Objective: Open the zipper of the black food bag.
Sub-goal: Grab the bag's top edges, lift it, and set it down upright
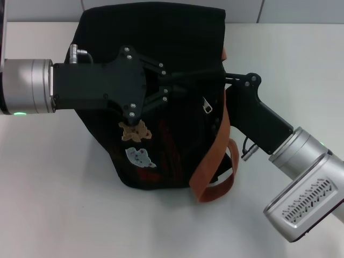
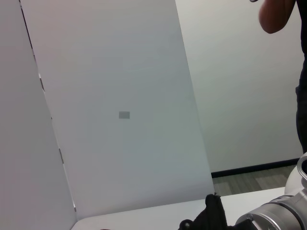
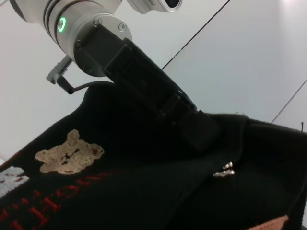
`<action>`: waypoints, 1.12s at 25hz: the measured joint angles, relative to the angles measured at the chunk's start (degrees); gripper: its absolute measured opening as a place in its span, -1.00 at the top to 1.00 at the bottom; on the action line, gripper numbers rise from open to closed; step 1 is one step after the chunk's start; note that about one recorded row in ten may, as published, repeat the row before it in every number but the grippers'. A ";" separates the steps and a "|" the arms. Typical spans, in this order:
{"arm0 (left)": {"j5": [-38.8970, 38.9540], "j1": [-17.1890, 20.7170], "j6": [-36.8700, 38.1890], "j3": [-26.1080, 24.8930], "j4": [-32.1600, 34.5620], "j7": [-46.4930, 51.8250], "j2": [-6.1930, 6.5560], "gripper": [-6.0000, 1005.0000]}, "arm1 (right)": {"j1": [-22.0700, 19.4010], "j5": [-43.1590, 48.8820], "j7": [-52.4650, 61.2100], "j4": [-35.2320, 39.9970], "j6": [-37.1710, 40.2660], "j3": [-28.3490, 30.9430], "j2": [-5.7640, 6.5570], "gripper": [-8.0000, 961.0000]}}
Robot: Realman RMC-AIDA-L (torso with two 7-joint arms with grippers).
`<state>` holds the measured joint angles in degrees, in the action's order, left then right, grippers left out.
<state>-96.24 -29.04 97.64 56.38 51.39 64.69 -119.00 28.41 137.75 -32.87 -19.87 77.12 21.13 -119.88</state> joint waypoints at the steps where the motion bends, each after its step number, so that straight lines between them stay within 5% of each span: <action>1: 0.02 0.06 0.03 0.01 0.01 0.00 0.00 0.78 | 0.05 0.04 0.00 0.00 -0.04 -0.04 0.00 0.80; 7: 1.04 0.74 0.20 -0.16 0.02 0.00 0.14 0.78 | 0.07 0.41 0.00 0.28 -0.18 -0.13 0.00 0.99; 14: 4.60 3.59 0.33 -1.38 -0.98 -1.30 0.38 0.78 | -0.29 0.76 0.59 1.64 -1.29 -0.73 0.00 0.98; 28: 6.20 7.99 2.74 -14.30 -9.27 -5.95 0.91 0.79 | -2.22 0.48 0.81 3.91 -5.36 -0.11 -0.01 0.98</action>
<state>-90.04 -21.05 100.38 42.08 42.12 58.74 -118.09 26.20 138.23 -32.06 -15.95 71.76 21.02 -119.89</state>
